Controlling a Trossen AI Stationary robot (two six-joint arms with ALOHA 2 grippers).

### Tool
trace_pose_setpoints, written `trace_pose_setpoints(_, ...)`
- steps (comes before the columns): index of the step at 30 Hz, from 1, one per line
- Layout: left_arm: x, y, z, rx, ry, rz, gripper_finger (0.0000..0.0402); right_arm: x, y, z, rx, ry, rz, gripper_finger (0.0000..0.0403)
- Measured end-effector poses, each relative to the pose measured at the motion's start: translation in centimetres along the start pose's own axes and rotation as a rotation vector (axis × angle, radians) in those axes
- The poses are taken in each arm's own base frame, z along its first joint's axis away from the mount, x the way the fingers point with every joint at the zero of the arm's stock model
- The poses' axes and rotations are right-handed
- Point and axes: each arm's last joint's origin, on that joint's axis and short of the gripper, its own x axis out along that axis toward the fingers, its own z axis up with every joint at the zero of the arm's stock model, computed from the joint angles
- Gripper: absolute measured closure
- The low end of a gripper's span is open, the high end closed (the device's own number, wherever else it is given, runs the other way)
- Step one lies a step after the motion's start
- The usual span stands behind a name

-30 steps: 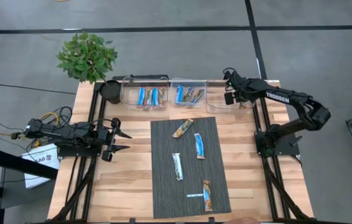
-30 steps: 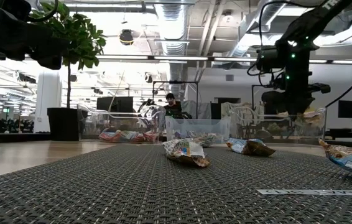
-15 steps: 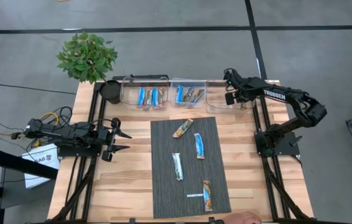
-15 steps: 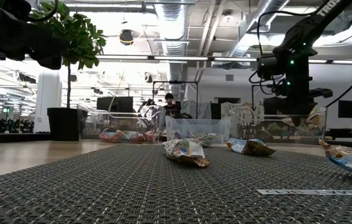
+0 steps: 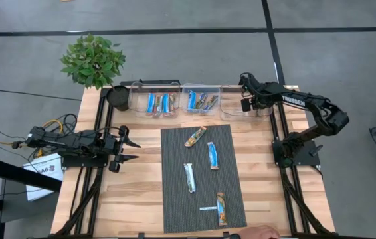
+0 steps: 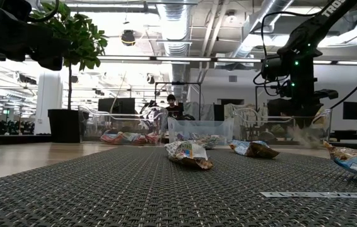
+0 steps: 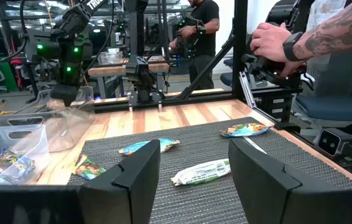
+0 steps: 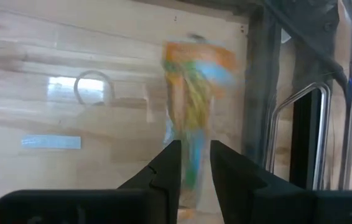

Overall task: Pick and place Granola Bars by type
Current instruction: Put the orange granola bar into the right transparent bin

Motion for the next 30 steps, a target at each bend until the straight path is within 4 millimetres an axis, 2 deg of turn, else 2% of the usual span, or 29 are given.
trace_pose_setpoints(6,0.0,0.0,0.0,0.000,-0.001,0.000,0.0217,0.0,0.0,0.0,0.001,-0.001,-0.001,0.0306)
trace_pose_setpoints(15,0.0,0.0,0.0,0.000,0.000,0.000,0.0217,-0.7,-0.1,0.3,0.011,-0.028,0.017,0.0300)
trace_pose_setpoints(23,0.0,0.0,0.0,0.000,0.000,0.000,0.0217,-2.9,-0.1,0.6,0.018,-0.084,0.094,0.0300)
trace_pose_setpoints(30,0.0,0.0,0.0,0.000,0.000,0.000,0.0217,-6.0,0.6,0.1,0.064,-0.133,0.261,0.0300)
